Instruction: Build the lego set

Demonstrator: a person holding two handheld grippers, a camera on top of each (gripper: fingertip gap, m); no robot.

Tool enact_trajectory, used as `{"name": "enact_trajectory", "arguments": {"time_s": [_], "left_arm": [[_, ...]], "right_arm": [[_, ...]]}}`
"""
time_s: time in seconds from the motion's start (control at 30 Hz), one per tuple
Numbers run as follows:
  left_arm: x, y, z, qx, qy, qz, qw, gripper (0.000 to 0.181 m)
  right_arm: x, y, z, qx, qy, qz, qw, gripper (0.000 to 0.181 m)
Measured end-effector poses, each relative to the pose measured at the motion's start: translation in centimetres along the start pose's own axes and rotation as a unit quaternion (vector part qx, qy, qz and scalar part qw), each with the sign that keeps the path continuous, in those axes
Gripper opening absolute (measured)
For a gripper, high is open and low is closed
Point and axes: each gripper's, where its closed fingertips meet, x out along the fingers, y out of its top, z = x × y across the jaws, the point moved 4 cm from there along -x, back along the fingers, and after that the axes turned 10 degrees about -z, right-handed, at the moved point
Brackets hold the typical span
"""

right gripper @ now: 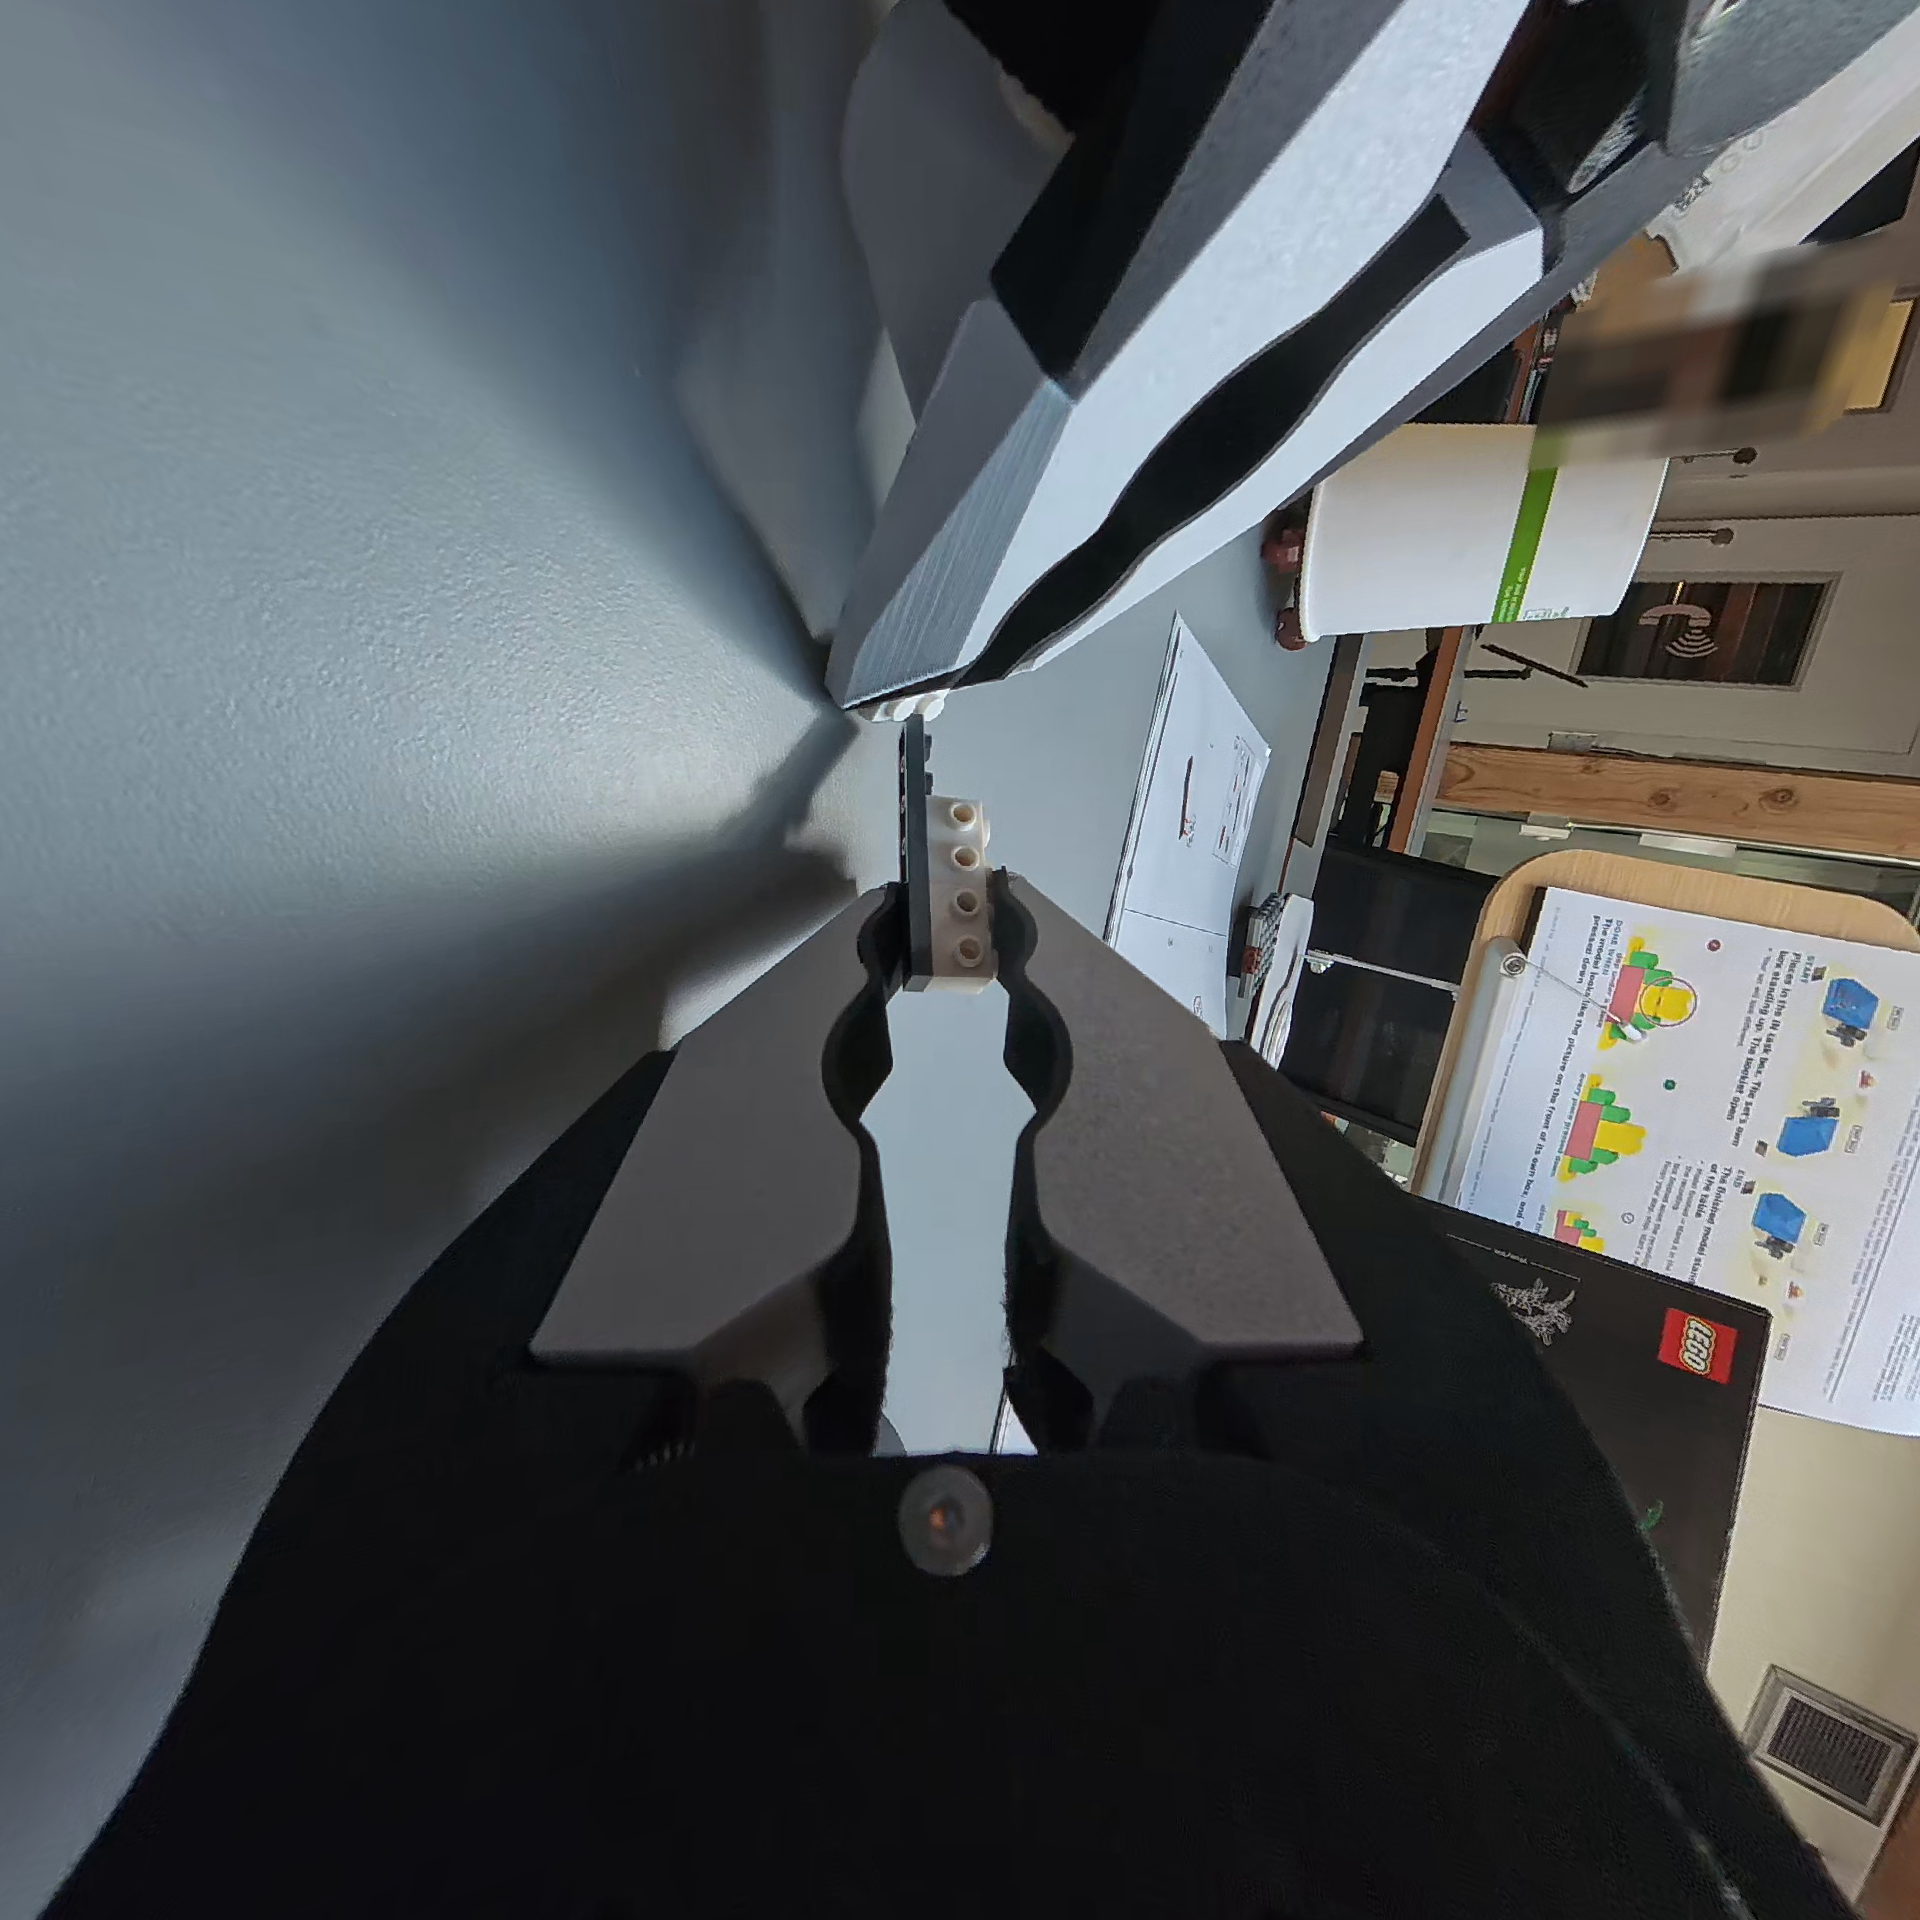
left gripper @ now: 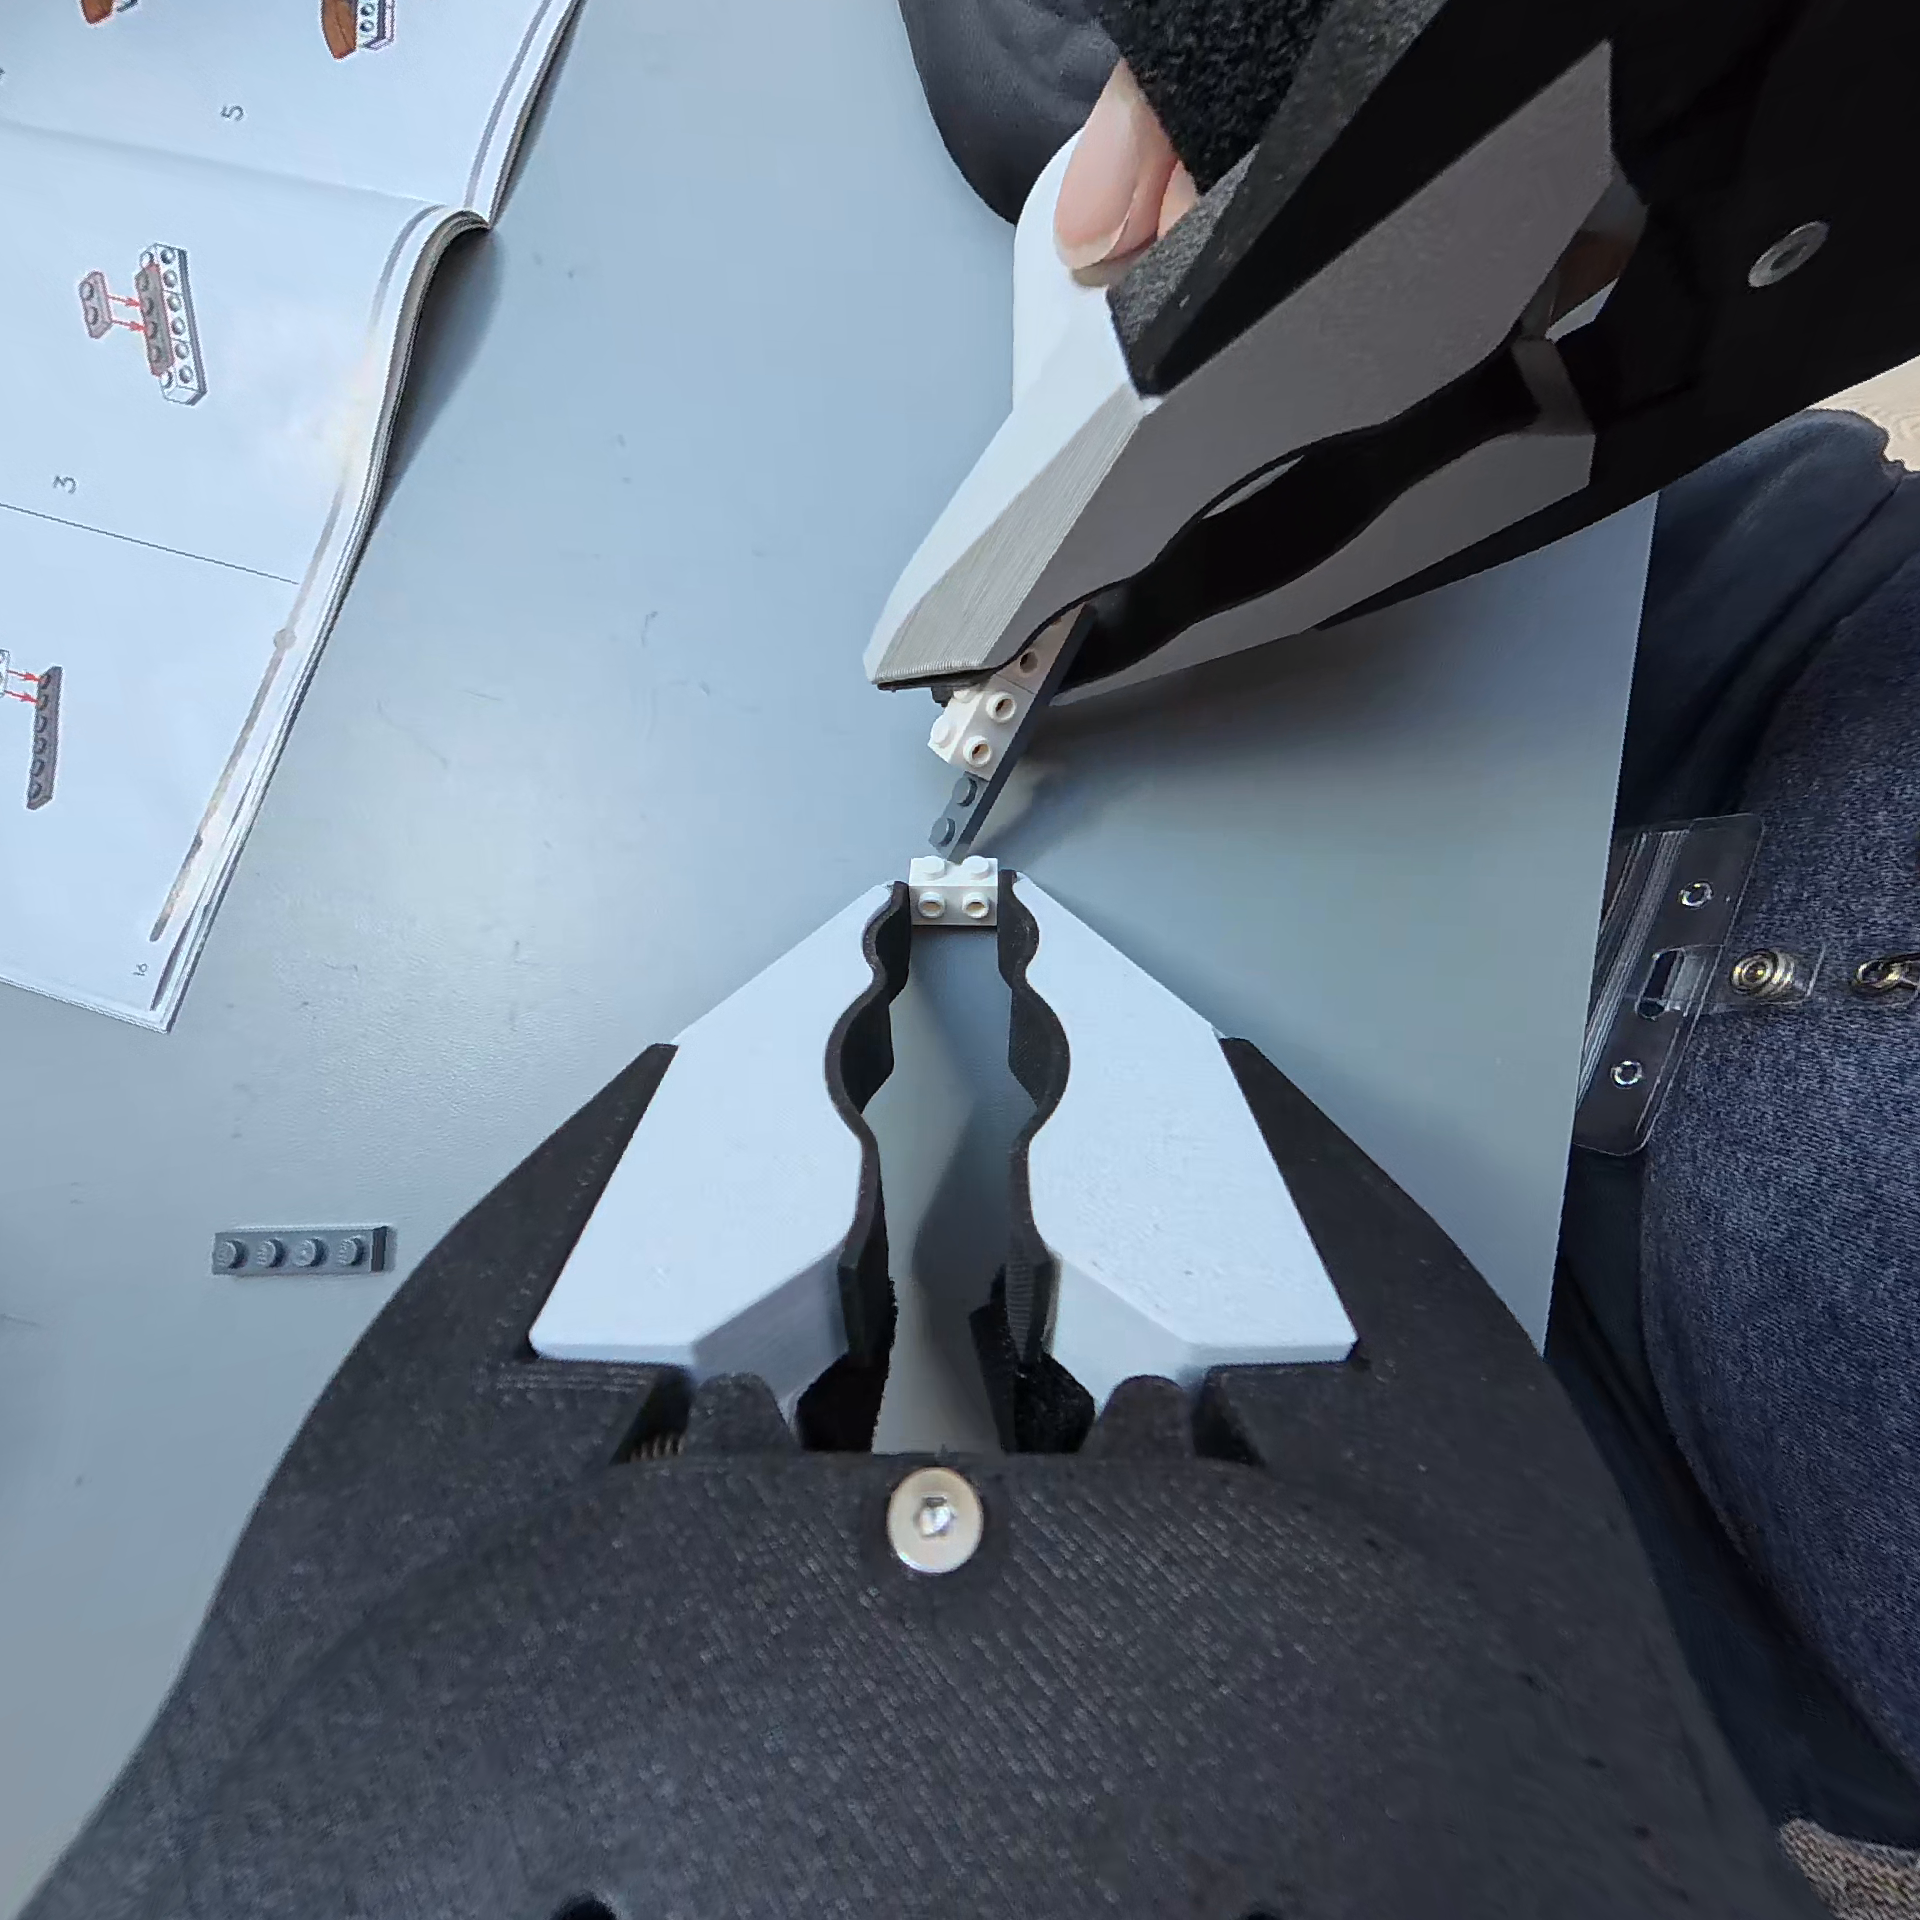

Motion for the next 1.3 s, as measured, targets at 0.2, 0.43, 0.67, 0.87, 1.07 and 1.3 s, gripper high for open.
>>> {"name": "enact_trajectory", "arguments": {"time_s": [0.2, 0.43, 0.67, 0.87, 1.07, 1.3], "left_arm": [[0.0, 0.0, 0.0, -0.003, -0.001, -0.001, 1.000, 0.014], [0.0, -0.1, 0.0, -0.010, -0.001, 0.000, 1.000, 0.014], [0.0, -0.1, 0.1, -0.011, 0.000, 0.001, 1.000, 0.021], [-1.0, -0.1, -0.1, -0.033, -0.008, 0.009, 0.999, 0.032], [-6.0, 0.4, -0.5, 0.200, 0.030, 0.046, 0.978, 0.045], [-3.6, 0.7, -1.5, 0.426, -0.023, -0.069, 0.902, 0.035]], "right_arm": [[-0.2, 0.3, 0.2, -0.004, -0.003, 0.002, 1.000, 0.015], [-0.1, 0.8, 0.1, -0.013, -0.003, 0.003, 1.000, 0.015], [-0.3, 1.3, 0.3, -0.014, -0.006, 0.010, 1.000, 0.015], [-0.8, 0.6, 1.3, 0.010, -0.017, 0.005, 1.000, 0.015], [-2.2, -2.1, 2.5, 0.085, -0.020, 0.003, 0.996, 0.015], [-2.5, -4.7, 1.4, 0.131, -0.004, -0.036, 0.991, 0.015]]}}
